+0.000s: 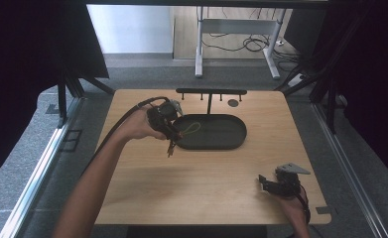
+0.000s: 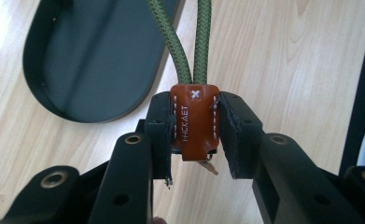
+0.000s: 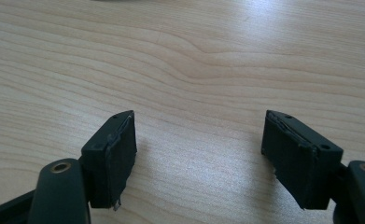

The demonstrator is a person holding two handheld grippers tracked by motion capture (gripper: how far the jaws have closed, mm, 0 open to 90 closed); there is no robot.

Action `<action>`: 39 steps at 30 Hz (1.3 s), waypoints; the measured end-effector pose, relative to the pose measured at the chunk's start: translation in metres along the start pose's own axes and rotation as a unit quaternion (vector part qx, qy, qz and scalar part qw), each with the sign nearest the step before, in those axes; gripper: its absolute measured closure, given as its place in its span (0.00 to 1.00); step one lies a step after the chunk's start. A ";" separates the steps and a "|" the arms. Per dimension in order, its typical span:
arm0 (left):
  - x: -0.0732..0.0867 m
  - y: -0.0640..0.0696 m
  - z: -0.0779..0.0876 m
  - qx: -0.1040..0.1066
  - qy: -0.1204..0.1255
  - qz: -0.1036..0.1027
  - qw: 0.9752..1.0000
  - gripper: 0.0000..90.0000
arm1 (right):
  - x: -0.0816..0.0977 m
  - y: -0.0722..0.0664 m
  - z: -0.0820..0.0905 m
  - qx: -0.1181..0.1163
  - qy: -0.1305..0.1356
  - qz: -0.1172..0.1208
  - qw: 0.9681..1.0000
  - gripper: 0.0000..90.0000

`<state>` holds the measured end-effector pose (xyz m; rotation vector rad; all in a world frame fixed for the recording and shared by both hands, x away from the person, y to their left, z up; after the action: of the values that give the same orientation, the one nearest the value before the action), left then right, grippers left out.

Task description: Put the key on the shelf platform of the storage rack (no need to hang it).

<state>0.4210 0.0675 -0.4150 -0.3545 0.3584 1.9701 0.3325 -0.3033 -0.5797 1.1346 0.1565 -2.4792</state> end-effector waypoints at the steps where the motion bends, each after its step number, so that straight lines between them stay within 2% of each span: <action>1: -0.001 -0.001 0.000 0.000 0.000 0.002 1.000 0.74 | 0.000 0.000 0.000 0.000 0.000 0.000 1.000 0.29; 15: -0.014 -0.010 0.004 -0.005 0.001 0.001 1.000 0.74 | 0.000 0.000 0.000 0.000 0.000 0.000 1.000 0.29; 27: -0.026 -0.012 0.000 -0.006 -0.006 -0.004 1.000 0.74 | 0.000 0.000 0.000 0.001 0.000 0.003 1.000 0.29; 39: -0.038 -0.021 -0.005 -0.008 -0.013 -0.004 1.000 0.74 | 0.000 -0.001 0.000 -0.001 0.000 0.006 1.000 0.29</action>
<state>0.4561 0.0426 -0.4056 -0.3398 0.3234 1.9694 0.3323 -0.3027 -0.5798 1.1316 0.1518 -2.4691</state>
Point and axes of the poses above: each handheld gripper's, and its own axes: z roughly backward along the jaws, x roughly out of its underside, y roughly to its right, the point moved 6 cm from there along -z, roughly forward along the jaws, and after that the axes turned 7 degrees about z, right-handed, at the moved point
